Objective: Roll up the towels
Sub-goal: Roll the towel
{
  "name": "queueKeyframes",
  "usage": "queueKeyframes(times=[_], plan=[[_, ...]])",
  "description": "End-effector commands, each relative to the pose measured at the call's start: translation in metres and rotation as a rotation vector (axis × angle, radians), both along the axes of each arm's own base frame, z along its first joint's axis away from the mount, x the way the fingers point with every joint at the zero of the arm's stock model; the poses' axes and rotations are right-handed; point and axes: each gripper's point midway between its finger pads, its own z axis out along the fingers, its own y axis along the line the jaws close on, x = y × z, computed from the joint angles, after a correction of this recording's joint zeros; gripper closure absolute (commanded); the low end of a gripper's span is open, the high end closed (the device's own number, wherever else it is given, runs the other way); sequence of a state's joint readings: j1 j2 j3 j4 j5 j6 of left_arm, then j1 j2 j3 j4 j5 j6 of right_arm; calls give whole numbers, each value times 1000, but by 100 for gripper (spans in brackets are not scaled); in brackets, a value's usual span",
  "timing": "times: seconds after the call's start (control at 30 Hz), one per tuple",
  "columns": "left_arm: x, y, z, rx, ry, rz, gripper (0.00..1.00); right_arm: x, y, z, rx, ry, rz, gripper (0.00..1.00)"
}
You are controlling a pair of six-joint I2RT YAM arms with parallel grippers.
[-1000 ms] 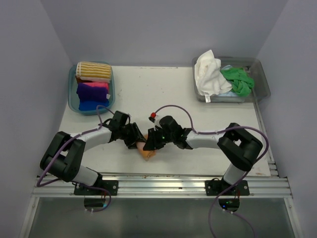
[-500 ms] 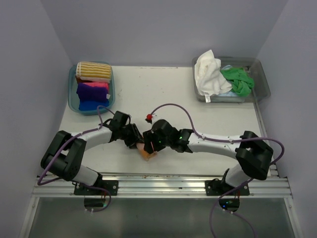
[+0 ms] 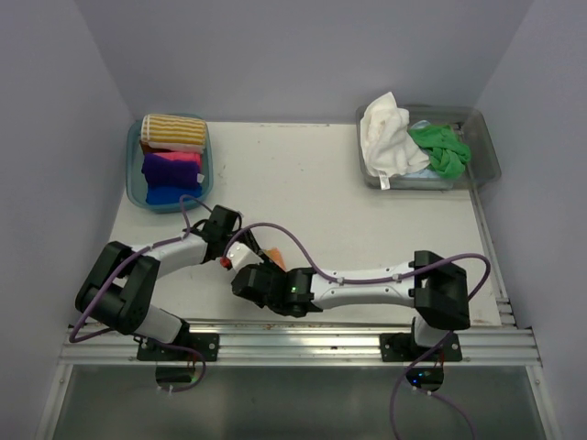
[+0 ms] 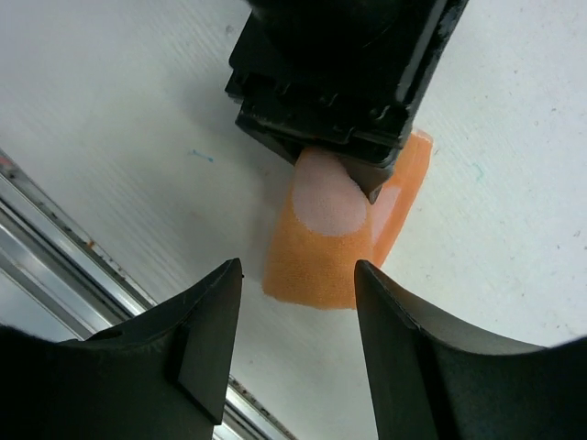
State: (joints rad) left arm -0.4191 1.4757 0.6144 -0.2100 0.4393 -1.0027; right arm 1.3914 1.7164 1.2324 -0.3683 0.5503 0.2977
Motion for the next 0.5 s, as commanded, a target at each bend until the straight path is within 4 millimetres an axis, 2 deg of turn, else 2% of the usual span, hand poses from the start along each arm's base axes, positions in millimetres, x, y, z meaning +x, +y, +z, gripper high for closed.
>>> queueKeyframes(times=[0.0, 0.2, 0.47], plan=[[3, 2, -1, 17, 2, 2, 69, 7, 3, 4, -72, -91, 32, 45], [3, 2, -1, 21, 6, 1, 69, 13, 8, -5, -119, -121, 34, 46], [4, 2, -1, 21, 7, -2, 69, 16, 8, -30, -211, -132, 37, 43]])
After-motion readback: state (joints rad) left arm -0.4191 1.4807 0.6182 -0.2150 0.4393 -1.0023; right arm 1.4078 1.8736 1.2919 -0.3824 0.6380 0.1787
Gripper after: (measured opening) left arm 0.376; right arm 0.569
